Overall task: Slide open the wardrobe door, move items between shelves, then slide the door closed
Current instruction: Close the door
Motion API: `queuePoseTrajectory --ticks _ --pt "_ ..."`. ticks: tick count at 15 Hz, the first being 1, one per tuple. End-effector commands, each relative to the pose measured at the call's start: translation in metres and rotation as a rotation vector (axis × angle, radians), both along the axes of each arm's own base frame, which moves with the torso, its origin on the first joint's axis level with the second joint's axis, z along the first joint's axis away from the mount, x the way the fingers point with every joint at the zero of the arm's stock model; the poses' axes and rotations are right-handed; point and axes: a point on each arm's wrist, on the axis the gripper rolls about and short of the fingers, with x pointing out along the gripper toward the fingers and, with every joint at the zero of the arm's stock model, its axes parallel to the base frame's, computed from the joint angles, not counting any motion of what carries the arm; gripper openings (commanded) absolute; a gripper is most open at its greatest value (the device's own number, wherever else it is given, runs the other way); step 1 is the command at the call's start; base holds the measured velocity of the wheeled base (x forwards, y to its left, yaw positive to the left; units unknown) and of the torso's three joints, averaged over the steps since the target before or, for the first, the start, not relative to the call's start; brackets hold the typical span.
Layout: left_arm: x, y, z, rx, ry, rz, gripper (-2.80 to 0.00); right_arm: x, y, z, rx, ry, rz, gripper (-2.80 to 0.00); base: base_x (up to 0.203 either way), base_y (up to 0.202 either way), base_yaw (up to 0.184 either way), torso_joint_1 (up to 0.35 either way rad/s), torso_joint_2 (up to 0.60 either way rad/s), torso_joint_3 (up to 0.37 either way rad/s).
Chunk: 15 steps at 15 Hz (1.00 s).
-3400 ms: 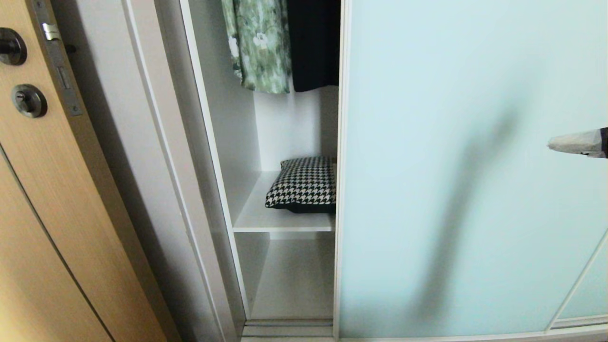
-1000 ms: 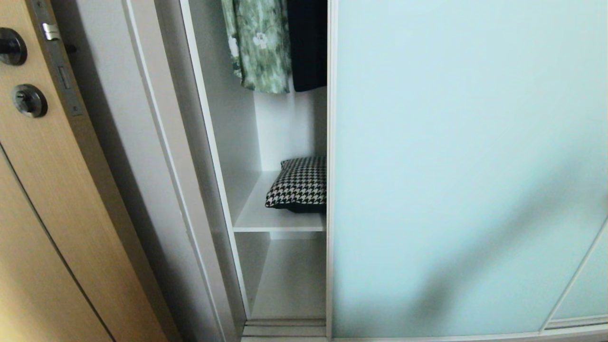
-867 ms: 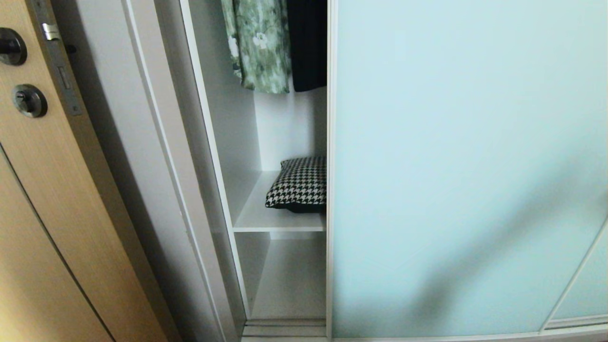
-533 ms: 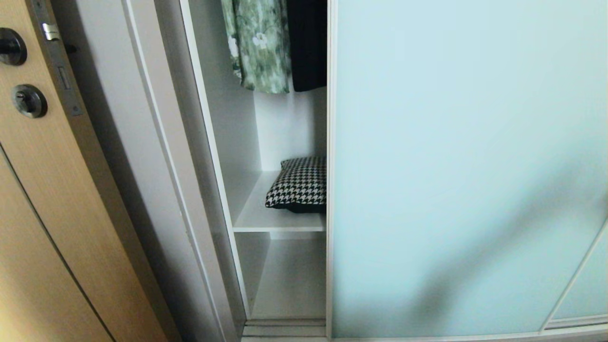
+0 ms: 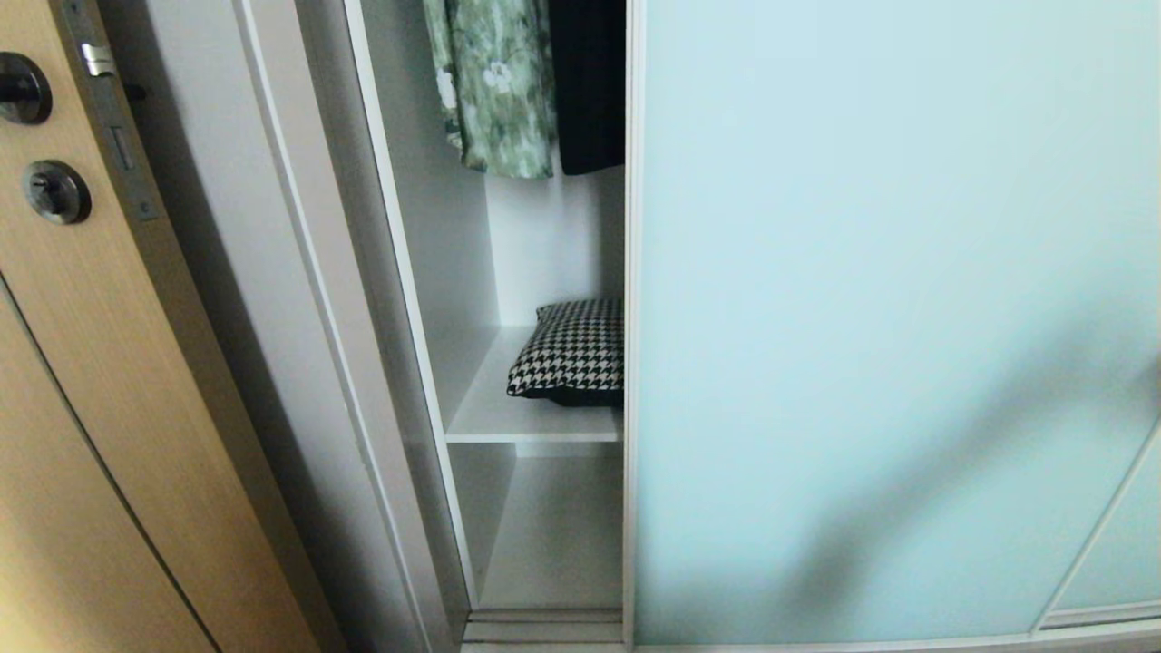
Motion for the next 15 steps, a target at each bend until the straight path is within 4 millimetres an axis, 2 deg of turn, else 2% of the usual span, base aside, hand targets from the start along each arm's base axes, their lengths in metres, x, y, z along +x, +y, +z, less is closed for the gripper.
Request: queuePoseTrajectory --ticks 1,3,15 --pt "0.0 0.0 0.0 0.0 0.003 0.001 -2.8 0.007 0.003 -0.009 0.009 0.007 0.007 -2.8 0.0 0.0 0.0 0.0 0.0 0.0" --pt "0.0 0.0 0.0 0.0 0.003 0.001 -2.8 0.013 0.006 -0.015 0.015 0.014 0.019 -2.8 0.0 0.0 0.0 0.0 0.0 0.0" --pt "0.0 0.0 0.0 0.0 0.003 0.001 -2.8 0.052 0.043 -0.02 0.001 0.028 0.067 -2.8 0.0 0.0 0.0 0.0 0.0 0.0"
